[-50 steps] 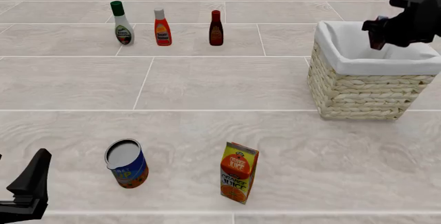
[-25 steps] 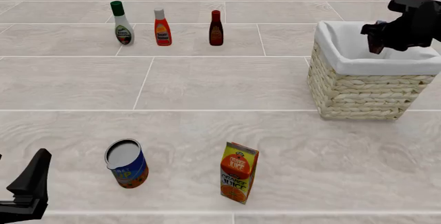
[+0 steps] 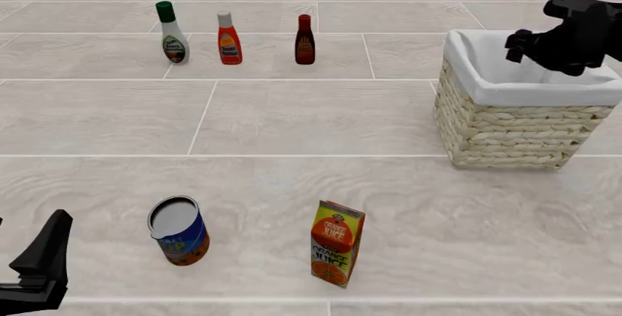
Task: Pick the chocolate pudding and place it in the basket.
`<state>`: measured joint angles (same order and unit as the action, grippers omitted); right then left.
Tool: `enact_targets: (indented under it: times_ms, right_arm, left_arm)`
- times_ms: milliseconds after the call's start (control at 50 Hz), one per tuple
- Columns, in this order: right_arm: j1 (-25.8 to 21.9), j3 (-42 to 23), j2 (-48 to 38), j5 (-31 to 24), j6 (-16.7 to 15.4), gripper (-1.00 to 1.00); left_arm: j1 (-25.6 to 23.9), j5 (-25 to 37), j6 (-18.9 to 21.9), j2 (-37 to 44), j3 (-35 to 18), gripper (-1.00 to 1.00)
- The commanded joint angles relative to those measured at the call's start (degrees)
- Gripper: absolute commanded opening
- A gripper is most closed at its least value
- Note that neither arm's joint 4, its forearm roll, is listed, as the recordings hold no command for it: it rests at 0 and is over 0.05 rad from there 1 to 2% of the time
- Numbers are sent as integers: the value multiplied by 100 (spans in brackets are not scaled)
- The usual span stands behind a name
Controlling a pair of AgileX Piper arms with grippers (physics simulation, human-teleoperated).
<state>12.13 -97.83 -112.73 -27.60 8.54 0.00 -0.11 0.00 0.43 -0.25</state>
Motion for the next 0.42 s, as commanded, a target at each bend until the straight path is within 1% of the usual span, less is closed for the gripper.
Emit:
enact_targets:
  times_ms: [20,420]
  right_arm:
    - [-33,-25,-17,-18,66,100]
    - [-113,-76,14,-55,148,100]
  left_arm:
    - [0,0,0,0,0,100]
    - [0,0,0,0,0,100]
